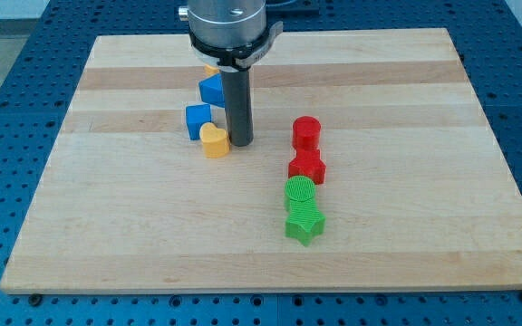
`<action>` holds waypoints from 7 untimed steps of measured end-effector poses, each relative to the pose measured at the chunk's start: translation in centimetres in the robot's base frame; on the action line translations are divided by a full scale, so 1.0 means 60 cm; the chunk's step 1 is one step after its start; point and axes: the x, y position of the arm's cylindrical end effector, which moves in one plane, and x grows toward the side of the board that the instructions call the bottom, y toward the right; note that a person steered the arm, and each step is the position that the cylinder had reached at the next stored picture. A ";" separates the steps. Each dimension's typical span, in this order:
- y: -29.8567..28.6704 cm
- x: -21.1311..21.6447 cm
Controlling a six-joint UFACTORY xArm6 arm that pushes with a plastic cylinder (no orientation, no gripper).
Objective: Push the blue cube below the blue triangle
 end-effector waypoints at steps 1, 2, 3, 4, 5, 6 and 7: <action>0.011 -0.108; 0.006 -0.250; -0.019 -0.375; -0.069 -0.366; -0.154 -0.259; -0.227 -0.195; -0.254 -0.177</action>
